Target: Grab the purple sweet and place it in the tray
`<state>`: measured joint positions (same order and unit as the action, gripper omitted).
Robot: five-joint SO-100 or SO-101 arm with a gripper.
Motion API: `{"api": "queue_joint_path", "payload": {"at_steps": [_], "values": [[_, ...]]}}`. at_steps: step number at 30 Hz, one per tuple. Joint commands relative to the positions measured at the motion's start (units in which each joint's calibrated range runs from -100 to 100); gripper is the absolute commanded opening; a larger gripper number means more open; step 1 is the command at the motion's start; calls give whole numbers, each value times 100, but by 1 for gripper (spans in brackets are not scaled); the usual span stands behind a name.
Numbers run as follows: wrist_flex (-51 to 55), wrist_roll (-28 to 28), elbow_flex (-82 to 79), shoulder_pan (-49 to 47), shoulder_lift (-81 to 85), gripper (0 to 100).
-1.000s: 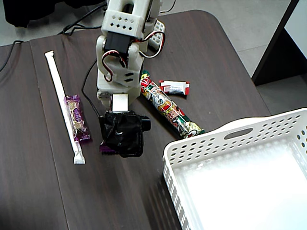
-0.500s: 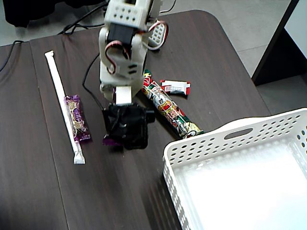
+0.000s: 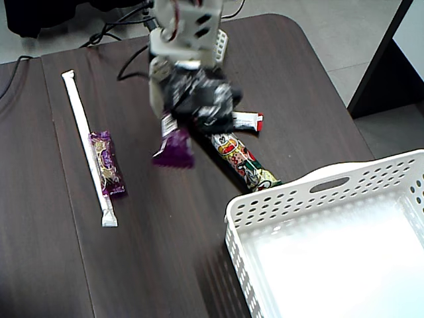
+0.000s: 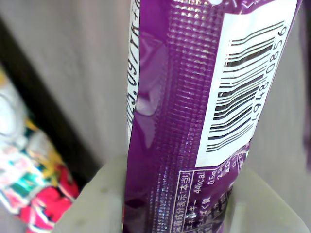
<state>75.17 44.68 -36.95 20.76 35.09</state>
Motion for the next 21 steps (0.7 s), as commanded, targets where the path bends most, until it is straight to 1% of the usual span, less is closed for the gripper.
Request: {"api": "queue_joint_path", "payload": {"at_steps": [1,6,7,14,21], "values": [[-205,-40,444,-439,849,1],[-796,-72,444,-991,958,1],[-993,-171,444,-1094,941,1],[-2406,-1504,435,-1543,933,1],[-3382,-2254,426,-1837,899,1]]}}
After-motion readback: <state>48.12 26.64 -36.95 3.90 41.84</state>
